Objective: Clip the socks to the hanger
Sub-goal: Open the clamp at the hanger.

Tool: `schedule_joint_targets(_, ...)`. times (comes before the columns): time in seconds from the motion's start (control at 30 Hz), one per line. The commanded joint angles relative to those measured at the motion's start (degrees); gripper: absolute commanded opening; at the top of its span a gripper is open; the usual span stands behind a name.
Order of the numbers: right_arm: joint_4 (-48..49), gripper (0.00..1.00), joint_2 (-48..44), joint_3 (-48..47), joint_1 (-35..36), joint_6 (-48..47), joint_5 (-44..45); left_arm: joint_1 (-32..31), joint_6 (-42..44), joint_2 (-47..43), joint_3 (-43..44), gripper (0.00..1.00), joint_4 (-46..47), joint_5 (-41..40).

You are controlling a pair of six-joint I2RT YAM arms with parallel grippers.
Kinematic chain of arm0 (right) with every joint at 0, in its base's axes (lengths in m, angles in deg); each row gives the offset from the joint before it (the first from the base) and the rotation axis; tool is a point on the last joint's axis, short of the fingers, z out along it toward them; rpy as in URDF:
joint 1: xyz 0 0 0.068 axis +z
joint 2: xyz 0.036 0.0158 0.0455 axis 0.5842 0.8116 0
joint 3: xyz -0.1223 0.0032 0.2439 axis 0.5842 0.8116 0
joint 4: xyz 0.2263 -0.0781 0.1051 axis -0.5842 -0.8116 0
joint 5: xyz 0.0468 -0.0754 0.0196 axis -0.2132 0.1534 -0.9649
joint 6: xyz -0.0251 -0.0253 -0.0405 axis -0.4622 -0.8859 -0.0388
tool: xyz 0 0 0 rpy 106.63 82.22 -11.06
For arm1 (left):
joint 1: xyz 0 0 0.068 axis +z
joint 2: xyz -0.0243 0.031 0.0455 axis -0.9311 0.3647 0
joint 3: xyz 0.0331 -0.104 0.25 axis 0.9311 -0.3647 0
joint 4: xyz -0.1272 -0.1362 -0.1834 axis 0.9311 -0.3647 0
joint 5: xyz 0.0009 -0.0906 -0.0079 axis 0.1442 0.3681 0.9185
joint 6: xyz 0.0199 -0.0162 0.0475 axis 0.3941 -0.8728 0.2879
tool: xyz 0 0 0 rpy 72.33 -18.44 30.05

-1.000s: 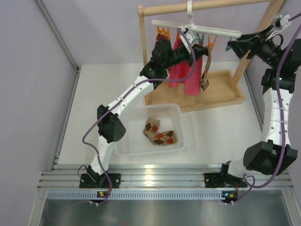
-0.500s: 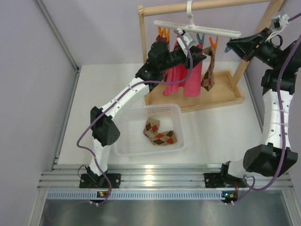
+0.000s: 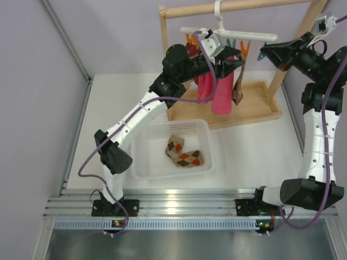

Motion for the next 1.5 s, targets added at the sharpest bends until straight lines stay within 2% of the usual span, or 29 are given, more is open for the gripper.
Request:
schedule_joint_targets(0.0,1.5,0.00,-3.0,-1.1,1.7,3.3,1.9,-2.9,2.4,1.1,3.9,0.46,2.9,-0.7)
schedule_joint_targets(0.17,7.0,0.00,-3.7,1.9,1.8,6.2,-0.5,-4.7,3.1,5.4,6.8,0.47,5.0,-2.9)
schedule_joint_targets(0.33,19.3,0.00,-2.4,4.0,1.8,14.0,-4.5,-5.3,0.9,8.0,7.6,0.50,9.5,-7.0)
schedule_joint_targets(0.47,20.9,0.00,-1.2,3.4,1.8,15.6,-5.1,-5.4,-1.3,9.1,8.6,0.50,11.3,-7.8)
schedule_joint_targets(0.63,18.8,0.00,-0.5,2.2,1.8,15.1,-3.9,-5.4,-1.7,9.3,8.4,0.51,11.7,-8.5)
schedule_joint_targets(0.8,5.1,0.00,-1.6,0.0,2.6,6.3,1.9,-5.6,-1.9,9.2,8.5,0.52,12.7,-8.8)
schedule_joint_targets(1.13,-1.1,0.00,-4.6,0.8,4.4,1.7,6.1,-7.1,1.6,9.7,8.8,0.52,13.0,-10.4)
schedule_joint_targets(1.37,-8.2,0.00,-6.5,0.3,6.7,-7.2,11.1,-7.8,3.0,10.7,10.0,0.51,14.6,-13.9)
schedule_joint_targets(1.47,-8.7,0.00,-6.6,0.2,7.3,-7.7,12.0,-8.2,4.0,10.7,10.0,0.46,14.7,-14.0)
